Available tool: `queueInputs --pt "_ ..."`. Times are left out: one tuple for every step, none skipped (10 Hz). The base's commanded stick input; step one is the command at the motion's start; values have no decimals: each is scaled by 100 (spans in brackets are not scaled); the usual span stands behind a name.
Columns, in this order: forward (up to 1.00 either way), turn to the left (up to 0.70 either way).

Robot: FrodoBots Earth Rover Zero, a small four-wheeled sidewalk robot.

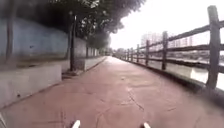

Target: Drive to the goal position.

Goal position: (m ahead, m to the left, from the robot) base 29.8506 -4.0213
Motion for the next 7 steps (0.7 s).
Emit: queueInputs --pt "70 0" --pt "70 0" --pt "70 0" --pt "70 0" --pt "70 0" --pt "70 0" --pt "70 0"
